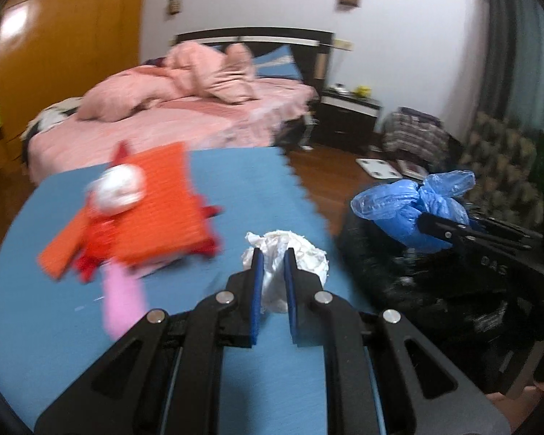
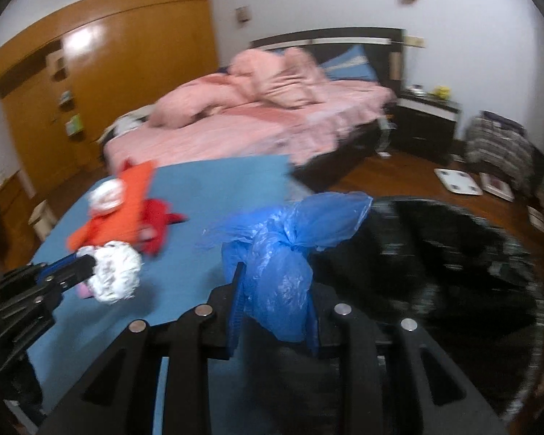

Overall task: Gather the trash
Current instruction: 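Carry the blue bag to the bin and release it with the right tool, then grasp the pink mask on the table with the left tool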

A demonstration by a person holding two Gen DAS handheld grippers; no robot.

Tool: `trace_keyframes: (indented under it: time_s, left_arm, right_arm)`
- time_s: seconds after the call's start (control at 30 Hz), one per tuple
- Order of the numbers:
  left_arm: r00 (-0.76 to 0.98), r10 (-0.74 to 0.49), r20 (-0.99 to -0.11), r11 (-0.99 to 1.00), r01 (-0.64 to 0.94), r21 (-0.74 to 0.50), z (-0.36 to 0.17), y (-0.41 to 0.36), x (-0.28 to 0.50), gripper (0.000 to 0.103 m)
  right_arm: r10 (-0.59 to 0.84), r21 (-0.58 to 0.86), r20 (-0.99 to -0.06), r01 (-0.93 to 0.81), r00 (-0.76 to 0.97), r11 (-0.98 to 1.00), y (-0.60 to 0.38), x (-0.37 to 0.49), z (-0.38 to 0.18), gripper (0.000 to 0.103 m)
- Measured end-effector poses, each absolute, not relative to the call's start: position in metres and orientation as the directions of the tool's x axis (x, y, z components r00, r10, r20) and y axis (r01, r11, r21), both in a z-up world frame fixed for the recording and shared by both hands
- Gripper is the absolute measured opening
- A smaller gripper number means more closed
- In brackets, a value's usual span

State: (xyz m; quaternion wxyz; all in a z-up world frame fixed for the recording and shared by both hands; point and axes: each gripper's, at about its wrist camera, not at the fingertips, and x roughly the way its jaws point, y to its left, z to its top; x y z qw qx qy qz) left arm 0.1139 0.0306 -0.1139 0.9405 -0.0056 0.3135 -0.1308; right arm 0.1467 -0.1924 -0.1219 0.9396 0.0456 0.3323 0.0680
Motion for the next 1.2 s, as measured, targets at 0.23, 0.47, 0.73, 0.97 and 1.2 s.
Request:
trace_keyframes:
  time_s: [0.23,0.47,0.73,0.97,1.2]
  left_arm:
    - [0.727,-0.386,-0.567,0.914,0.385,-0.128,-0.107,-0.055,0.135,0.011]
    - [0.685,-0.465,-0.561,0.875,0.45,-0.176,-0.114,-0.097,0.146,0.071]
    - [0.757,-0.34,-0.558,0.936,0.327,-0.127,-0.113,-0.044,0.133,0.081]
    - [0.827,-0.133,-0.546,0.99,0.133,-0.04,-0.107,0.038,0.122,0.081]
    - [0.812,0.048,-0.581,0.999,-0.043,0.022,-0.118,0.118,0.118,0.081]
  right_arm:
    - [0.017,0.115,-0.634,0.072,0.773,0.991,-0.275,0.142,-0.128,0.029]
    - [-0.084,0.086,-0.632,0.177,0.771,0.98,-0.315,0.131,-0.133,0.072]
    - [-0.065,0.094,-0.603,0.151,0.795,0.984,-0.3,0.124,-0.129,0.097]
    - [0.066,0.129,-0.573,0.01,0.817,0.992,-0.225,0.137,-0.118,0.097]
    - [0.221,0.182,-0.55,-0.143,0.805,0.973,-0.134,0.149,-0.114,0.097]
